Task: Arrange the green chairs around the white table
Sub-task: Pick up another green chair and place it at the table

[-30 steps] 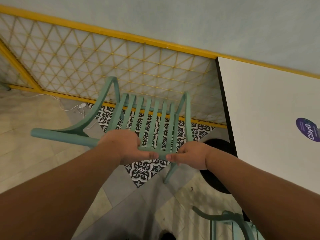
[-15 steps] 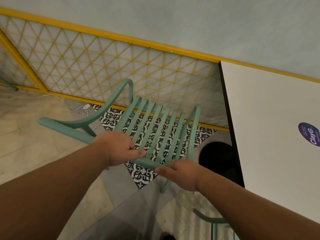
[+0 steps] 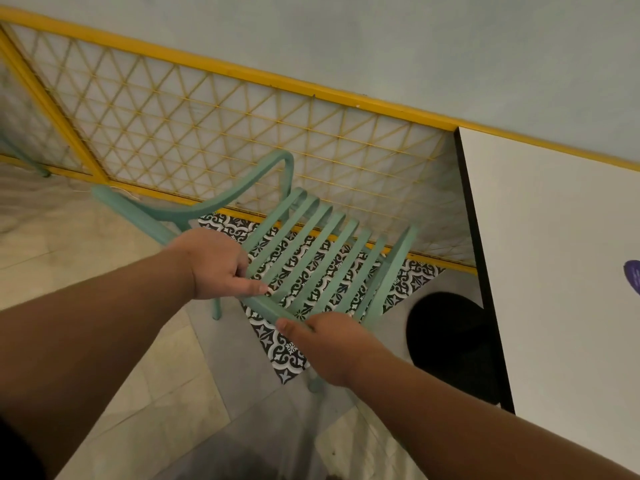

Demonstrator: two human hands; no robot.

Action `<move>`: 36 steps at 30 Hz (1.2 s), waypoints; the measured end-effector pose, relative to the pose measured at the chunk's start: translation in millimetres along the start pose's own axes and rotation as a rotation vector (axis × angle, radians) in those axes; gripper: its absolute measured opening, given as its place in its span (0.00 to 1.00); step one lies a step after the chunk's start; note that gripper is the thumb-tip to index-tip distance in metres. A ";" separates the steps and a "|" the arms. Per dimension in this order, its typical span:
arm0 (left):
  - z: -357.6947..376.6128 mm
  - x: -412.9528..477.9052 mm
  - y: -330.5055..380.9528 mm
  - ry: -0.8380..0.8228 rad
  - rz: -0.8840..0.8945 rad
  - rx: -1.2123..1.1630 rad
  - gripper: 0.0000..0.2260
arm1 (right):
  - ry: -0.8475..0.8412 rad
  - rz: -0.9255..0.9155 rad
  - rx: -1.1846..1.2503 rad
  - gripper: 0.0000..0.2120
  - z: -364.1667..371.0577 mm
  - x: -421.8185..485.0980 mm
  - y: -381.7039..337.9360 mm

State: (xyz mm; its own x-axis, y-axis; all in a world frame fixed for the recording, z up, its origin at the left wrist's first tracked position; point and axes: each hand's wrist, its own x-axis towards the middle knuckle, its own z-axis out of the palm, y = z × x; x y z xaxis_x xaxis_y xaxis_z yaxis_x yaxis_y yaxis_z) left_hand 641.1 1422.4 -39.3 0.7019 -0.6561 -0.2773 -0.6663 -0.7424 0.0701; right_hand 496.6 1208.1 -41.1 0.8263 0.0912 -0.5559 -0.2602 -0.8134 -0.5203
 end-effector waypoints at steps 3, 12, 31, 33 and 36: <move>-4.4 0.4 -15.1 -0.012 -0.018 0.032 0.56 | 0.005 0.019 0.033 0.34 9.1 9.8 -12.0; -16.2 0.5 -1.0 -0.186 -0.413 0.248 0.37 | 0.037 0.082 0.165 0.32 11.7 20.8 -19.4; -15.7 11.2 98.2 -0.142 -0.704 0.016 0.33 | -0.142 -0.317 -0.566 0.20 13.7 78.0 95.0; -15.6 9.8 96.5 -0.112 -0.695 0.000 0.32 | -0.153 -0.324 -0.574 0.21 10.8 78.4 95.3; -12.5 9.6 96.7 -0.116 -0.695 -0.020 0.31 | -0.171 -0.421 -0.644 0.22 12.3 83.4 101.0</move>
State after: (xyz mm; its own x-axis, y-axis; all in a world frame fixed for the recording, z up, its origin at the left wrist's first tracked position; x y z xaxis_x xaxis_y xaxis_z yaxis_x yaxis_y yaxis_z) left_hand 586.6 1342.6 -23.2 0.9312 -0.0112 -0.3644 -0.0676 -0.9875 -0.1425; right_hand 533.0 1140.6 -148.0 0.6895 0.5098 -0.5145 0.4410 -0.8590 -0.2601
